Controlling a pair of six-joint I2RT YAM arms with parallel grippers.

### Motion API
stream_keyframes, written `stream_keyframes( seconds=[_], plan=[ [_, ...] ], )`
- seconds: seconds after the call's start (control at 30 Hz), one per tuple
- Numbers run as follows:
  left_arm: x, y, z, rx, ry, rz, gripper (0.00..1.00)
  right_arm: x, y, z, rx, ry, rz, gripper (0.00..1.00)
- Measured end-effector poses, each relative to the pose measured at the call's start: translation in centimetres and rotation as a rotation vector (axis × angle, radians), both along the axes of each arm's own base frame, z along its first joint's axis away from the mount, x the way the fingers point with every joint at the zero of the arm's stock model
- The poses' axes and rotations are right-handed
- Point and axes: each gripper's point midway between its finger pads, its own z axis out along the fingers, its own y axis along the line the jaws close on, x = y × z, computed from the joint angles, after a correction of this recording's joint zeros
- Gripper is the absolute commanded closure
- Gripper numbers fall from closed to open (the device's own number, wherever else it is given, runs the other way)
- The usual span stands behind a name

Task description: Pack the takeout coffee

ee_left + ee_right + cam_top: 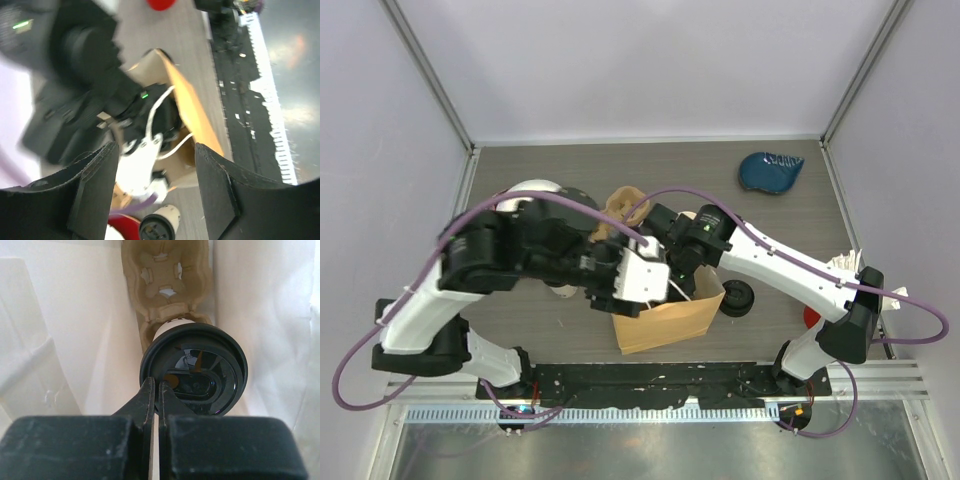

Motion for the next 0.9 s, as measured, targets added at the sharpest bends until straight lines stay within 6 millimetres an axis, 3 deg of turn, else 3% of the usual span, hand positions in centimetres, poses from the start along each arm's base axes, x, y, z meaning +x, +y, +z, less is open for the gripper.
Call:
stream_keyframes(
  seconds=[0.1,0.2,0.23,0.33,0.57,0.7,0.8,0.83,0.9],
  plan=[
    [-1.5,-1.9,-2.6,0.079,0.045,-0.060,0.35,0.1,0.2,0.0,0.007,-0.003,-0.005,0.99],
    [-1.2,-3.9,-5.2,0.164,0.058,-0.047,0.37,0.1,0.3,0.1,0.012,-0.004,-0.008,0.99],
    [-0.8,-4.3,-5.7,0.181,0.052,-0.031,0.42,0.1,0.3,0.1,0.012,-0.004,-0.009,0.99],
    [-0.1,-4.4,-6.1,0.199,0.033,0.000,0.49,0.1,0.3,0.1,0.013,-0.004,-0.012,0.99],
    [0.0,-3.9,-6.7,0.222,0.016,-0.006,0.52,-0.1,0.0,0.5,0.032,-0.013,-0.018,0.99],
    [0.6,-3.5,-6.9,0.236,-0.013,0.013,0.60,-0.1,0.0,0.6,0.034,-0.014,-0.019,0.99],
    [1.3,-3.0,-7.4,0.262,-0.047,0.038,0.76,-0.1,-0.1,0.5,0.033,-0.013,-0.021,0.99],
    [1.6,-2.8,-7.7,0.276,-0.058,0.047,0.90,-0.2,-0.1,0.4,0.032,-0.012,-0.021,0.99],
    [2.0,-2.6,-8.3,0.301,-0.074,0.062,0.99,-0.2,-0.2,0.3,0.030,-0.011,-0.021,0.99]
  ],
)
